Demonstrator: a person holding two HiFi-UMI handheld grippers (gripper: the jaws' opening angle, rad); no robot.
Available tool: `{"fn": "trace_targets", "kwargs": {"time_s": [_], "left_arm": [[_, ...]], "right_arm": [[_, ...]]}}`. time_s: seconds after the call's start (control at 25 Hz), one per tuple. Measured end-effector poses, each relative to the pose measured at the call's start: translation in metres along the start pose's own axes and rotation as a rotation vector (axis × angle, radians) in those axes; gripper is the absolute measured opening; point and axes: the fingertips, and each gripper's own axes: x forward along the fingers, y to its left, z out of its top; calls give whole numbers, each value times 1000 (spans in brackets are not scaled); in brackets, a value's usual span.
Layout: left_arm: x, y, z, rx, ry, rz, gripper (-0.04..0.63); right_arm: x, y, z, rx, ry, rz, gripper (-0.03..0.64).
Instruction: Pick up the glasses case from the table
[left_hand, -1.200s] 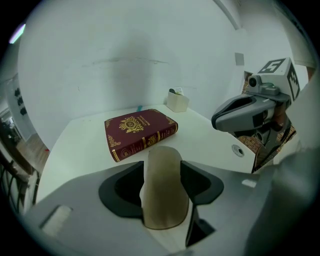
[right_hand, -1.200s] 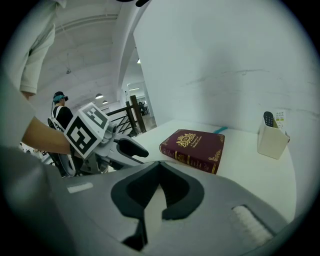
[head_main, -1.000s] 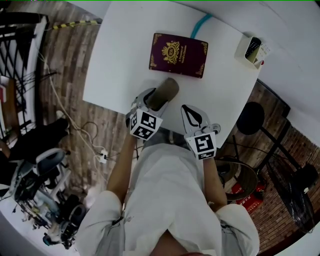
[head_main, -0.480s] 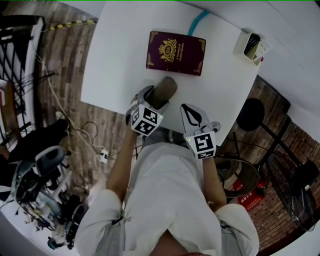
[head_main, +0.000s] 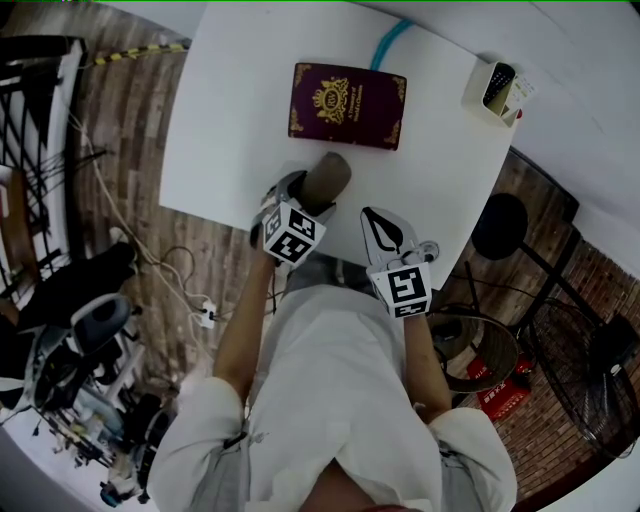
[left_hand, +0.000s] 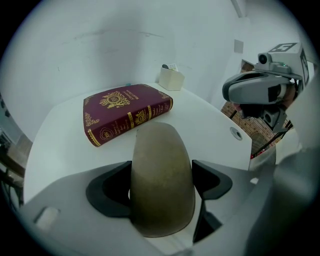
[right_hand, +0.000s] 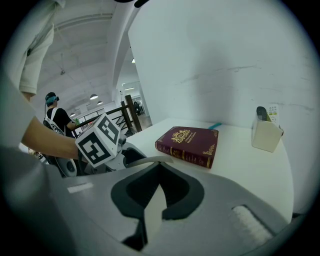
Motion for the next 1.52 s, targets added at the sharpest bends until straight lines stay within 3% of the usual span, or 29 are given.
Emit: {"fn": "trace_targets", "kwargs": {"time_s": [0.36, 0.88, 1.52], "left_arm": [[0, -8, 0, 31, -3, -2, 380], [-8, -26, 1, 16, -59, -11, 374], [-88, -16, 40, 5, -288, 71, 374]], "right_arm": [[-7, 4, -2, -2, -11, -23, 5], [-22, 10, -6, -15, -29, -64, 5], [-51, 19, 14, -78, -107, -145, 5]]}}
